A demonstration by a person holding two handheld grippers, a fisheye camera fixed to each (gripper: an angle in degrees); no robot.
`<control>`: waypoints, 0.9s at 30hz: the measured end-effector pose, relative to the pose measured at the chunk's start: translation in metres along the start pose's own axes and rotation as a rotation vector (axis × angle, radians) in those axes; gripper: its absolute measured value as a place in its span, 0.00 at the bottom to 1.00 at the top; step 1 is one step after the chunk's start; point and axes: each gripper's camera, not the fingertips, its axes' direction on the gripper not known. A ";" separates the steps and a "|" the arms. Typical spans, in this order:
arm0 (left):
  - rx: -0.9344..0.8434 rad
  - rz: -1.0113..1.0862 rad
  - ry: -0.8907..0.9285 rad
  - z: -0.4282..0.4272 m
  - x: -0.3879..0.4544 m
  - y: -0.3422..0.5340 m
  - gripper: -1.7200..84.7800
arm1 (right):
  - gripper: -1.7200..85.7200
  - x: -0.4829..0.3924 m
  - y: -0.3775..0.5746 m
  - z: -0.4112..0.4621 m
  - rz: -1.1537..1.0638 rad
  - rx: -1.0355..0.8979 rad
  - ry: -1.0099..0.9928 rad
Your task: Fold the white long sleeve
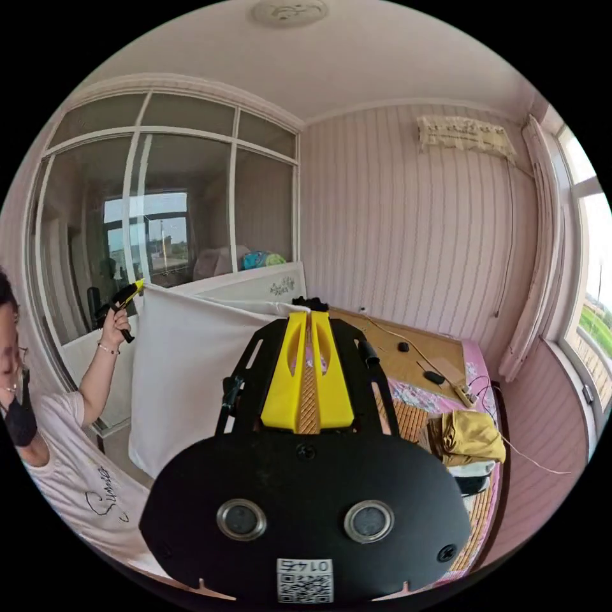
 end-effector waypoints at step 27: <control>-0.754 -0.097 -0.217 0.145 -0.133 0.287 0.01 | 0.02 0.075 0.248 0.299 0.230 -0.533 0.164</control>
